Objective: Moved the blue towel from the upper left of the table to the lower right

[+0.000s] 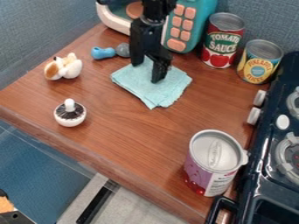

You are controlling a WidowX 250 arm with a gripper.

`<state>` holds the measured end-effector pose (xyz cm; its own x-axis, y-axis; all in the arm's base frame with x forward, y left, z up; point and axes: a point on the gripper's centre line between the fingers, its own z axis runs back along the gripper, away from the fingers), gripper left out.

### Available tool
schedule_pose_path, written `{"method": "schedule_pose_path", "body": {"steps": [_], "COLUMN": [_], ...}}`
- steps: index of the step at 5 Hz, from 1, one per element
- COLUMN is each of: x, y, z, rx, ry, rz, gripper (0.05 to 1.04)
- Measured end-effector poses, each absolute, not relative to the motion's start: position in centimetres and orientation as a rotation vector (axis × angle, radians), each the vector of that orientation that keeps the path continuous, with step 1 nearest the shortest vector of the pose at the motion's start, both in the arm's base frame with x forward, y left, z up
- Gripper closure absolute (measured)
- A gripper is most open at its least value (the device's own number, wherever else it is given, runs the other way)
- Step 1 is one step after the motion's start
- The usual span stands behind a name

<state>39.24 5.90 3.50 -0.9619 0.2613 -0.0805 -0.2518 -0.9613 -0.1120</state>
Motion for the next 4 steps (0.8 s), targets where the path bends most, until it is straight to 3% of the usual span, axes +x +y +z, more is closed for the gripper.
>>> {"method": "schedule_pose_path", "body": {"steps": [2,4], "x": [37.6,34.3], "y": [4.7,3.6], "z": [2.7,2.4], "rx": [-0.132,-0.056], "ry": [-0.104,-0.104], "rz": [2.903,2.910], "gripper": [0.083,0.083]}}
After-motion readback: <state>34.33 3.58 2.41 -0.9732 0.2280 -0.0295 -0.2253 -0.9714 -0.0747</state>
